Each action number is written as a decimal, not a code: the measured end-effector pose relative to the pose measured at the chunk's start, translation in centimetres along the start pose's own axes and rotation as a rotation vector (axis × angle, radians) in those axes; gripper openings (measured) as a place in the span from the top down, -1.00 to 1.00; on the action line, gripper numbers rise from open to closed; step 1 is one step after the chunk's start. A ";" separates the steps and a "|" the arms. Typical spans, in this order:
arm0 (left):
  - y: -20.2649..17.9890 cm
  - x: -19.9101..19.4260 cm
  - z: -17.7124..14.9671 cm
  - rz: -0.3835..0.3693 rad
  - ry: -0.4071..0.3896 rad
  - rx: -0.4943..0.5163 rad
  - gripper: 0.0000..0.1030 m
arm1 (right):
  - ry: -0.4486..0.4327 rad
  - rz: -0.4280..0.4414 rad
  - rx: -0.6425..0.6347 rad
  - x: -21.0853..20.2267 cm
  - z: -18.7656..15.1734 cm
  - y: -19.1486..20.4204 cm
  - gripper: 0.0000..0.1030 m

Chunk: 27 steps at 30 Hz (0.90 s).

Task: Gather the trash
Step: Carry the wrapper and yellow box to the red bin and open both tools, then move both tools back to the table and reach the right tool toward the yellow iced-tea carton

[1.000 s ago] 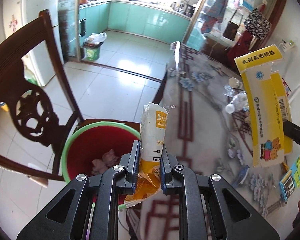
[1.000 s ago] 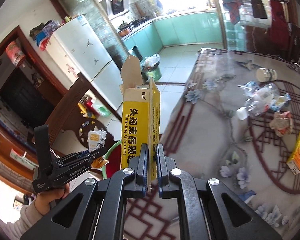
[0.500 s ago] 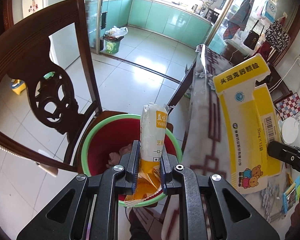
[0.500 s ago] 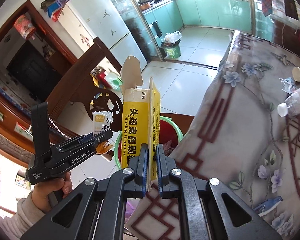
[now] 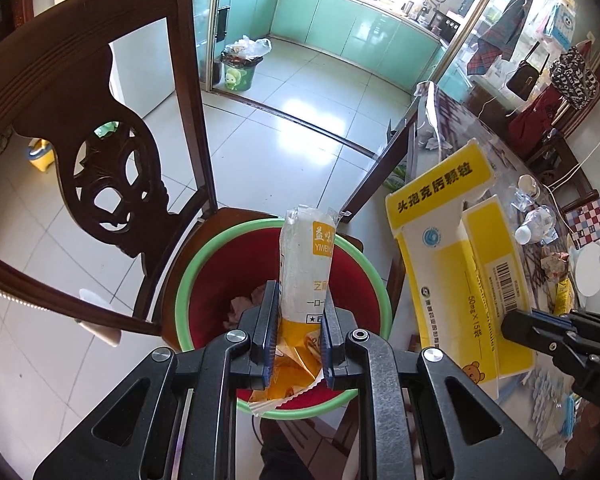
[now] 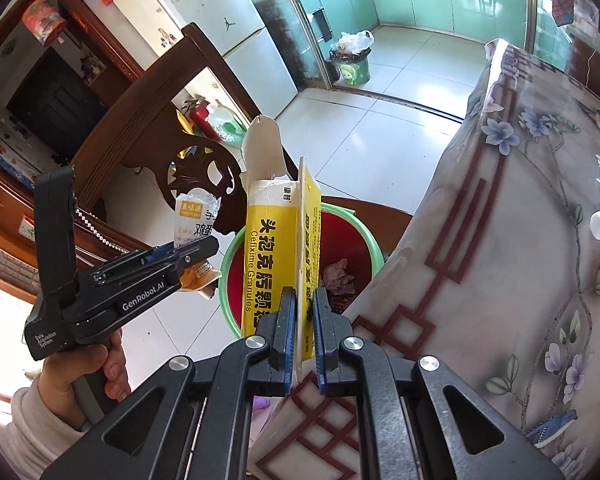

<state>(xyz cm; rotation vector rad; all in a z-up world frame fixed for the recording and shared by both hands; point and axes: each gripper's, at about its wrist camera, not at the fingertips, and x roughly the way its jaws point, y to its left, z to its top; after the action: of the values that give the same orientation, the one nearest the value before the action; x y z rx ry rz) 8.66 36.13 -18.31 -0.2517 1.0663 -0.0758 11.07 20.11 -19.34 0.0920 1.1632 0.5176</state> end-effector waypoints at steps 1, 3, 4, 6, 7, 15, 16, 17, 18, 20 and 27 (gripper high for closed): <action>0.1 0.2 0.1 0.003 0.004 -0.002 0.67 | 0.002 -0.001 0.001 0.1 0.0 0.0 0.87; 0.0 0.4 0.3 0.009 0.006 -0.002 0.67 | 0.002 0.000 0.003 0.1 0.2 0.0 0.87; 0.0 0.5 0.4 0.011 0.006 -0.001 0.67 | 0.002 0.002 0.004 0.2 0.3 0.0 0.87; 0.0 0.6 0.7 0.013 0.004 0.002 0.66 | 0.001 0.011 0.002 0.5 0.5 0.1 0.87; 0.0 0.7 0.8 0.012 0.003 0.002 0.65 | 0.001 0.014 0.001 0.6 0.6 0.1 0.86; 0.2 0.7 1.4 0.012 -0.007 -0.014 0.65 | 0.001 0.029 -0.026 1.1 1.2 0.8 0.86; 0.2 0.7 1.4 0.012 -0.007 -0.014 0.65 | -0.002 0.028 -0.027 1.1 1.2 0.8 0.86; 0.1 0.7 1.5 0.011 -0.007 -0.013 0.64 | -0.006 0.027 -0.028 1.1 1.4 0.9 0.86; 0.0 0.7 1.5 0.008 -0.006 -0.011 0.59 | -0.010 0.027 -0.029 1.1 1.5 0.9 0.86; -0.3 0.7 1.6 0.003 -0.004 -0.002 0.17 | -0.022 0.023 -0.030 0.8 1.4 0.8 0.82; -1.0 -0.9 0.9 0.061 -0.065 0.009 -0.66 | -0.043 0.038 0.013 0.7 1.3 0.1 0.78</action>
<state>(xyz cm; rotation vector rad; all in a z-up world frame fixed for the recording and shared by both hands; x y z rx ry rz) 9.04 35.42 -16.89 -0.2124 1.0081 -0.0175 12.37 20.74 -19.39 0.1360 1.1242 0.5394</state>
